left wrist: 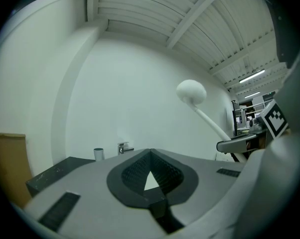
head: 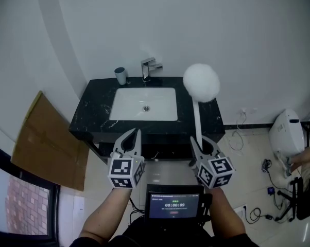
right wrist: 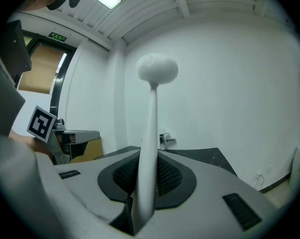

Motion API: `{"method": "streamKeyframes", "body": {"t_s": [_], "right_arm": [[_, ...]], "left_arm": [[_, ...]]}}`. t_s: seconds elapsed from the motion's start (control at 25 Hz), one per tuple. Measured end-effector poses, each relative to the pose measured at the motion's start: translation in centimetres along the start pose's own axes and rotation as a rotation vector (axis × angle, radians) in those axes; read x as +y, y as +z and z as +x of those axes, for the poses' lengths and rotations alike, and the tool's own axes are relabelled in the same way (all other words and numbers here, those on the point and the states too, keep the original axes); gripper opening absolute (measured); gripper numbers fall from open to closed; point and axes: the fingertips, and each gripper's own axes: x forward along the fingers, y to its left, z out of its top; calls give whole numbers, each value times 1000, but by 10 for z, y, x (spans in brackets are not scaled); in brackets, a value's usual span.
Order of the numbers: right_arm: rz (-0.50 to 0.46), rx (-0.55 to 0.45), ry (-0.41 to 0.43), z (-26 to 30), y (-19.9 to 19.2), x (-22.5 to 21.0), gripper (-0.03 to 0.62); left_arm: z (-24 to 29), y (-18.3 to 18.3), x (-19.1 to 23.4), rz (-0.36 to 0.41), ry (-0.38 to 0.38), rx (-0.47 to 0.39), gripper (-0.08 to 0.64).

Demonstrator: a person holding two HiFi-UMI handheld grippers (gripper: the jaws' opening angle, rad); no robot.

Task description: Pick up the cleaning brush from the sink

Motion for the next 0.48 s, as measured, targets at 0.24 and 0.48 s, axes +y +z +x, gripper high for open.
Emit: {"method": "streamKeyframes", "body": {"t_s": [0.24, 0.48], "right_arm": [[-4, 0, -5, 3, 0, 3, 51], [1, -1, -3, 1, 0, 9, 51]], "left_arm": [[-1, 1, 3, 14, 3, -2, 6], [-6, 2, 5, 14, 10, -8, 6]]}}
